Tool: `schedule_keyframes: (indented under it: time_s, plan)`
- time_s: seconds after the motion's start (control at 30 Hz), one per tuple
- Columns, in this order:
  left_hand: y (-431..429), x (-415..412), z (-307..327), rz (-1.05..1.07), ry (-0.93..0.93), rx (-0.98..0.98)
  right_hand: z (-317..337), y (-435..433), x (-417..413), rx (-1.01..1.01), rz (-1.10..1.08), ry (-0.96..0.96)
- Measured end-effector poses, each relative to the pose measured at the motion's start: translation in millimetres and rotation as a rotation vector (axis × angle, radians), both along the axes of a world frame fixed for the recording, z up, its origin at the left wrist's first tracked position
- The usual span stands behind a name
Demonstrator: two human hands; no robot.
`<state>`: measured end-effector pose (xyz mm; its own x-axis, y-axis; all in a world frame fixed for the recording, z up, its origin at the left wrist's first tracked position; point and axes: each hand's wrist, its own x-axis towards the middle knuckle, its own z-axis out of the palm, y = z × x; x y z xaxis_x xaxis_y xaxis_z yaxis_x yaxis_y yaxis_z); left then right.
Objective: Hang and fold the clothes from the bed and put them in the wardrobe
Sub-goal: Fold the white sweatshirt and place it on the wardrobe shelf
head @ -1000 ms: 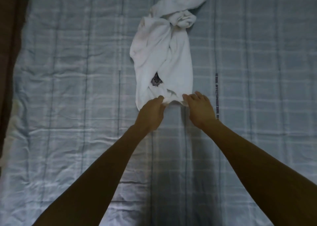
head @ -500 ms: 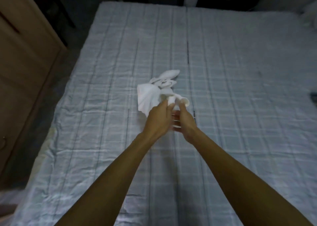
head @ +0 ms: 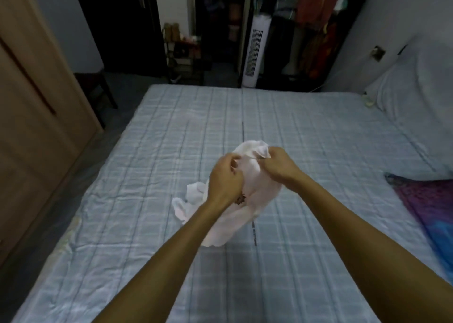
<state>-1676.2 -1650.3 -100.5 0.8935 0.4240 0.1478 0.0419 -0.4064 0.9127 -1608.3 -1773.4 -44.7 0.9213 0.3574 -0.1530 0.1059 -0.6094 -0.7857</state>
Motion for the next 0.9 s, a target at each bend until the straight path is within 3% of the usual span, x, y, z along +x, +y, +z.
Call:
schedule_keyframes:
  time_s: [0.07, 0.2, 0.37, 0.47, 0.6, 0.8, 0.9]
  plan:
    - [-5.2, 6.5, 20.4, -0.014, -0.018, 0.085, 25.8, -21.1, -1.1, -0.139, 0.160, -0.158]
    - [-36.1, 16.8, 56.0, -0.083, 0.021, 0.310, 72.5, -63.8, -1.1, -0.226, 0.298, -0.339]
    - [-76.1, 16.1, 71.6, 0.082, 0.139, 0.593, 105.2, -118.2, 0.0, -0.157, 0.315, -0.457]
    - [-90.6, 6.9, 61.8, 0.012, 0.293, 0.441, 113.0, -145.3, -1.0, -0.048, 0.258, -0.491]
    - [-96.2, -10.7, 57.1, 0.129, 0.259, 0.315, 123.0, -180.4, -0.5, 0.046, 0.129, -0.533]
    - [-75.7, -19.9, 102.9, 0.250, 0.026, 0.125, 148.0, -218.0, 1.1, -0.068, -0.003, -0.661]
    - [-65.1, -25.3, 133.0, 0.245, -0.119, 0.121, 159.6, -231.9, -5.9, -0.135, -0.046, -0.692]
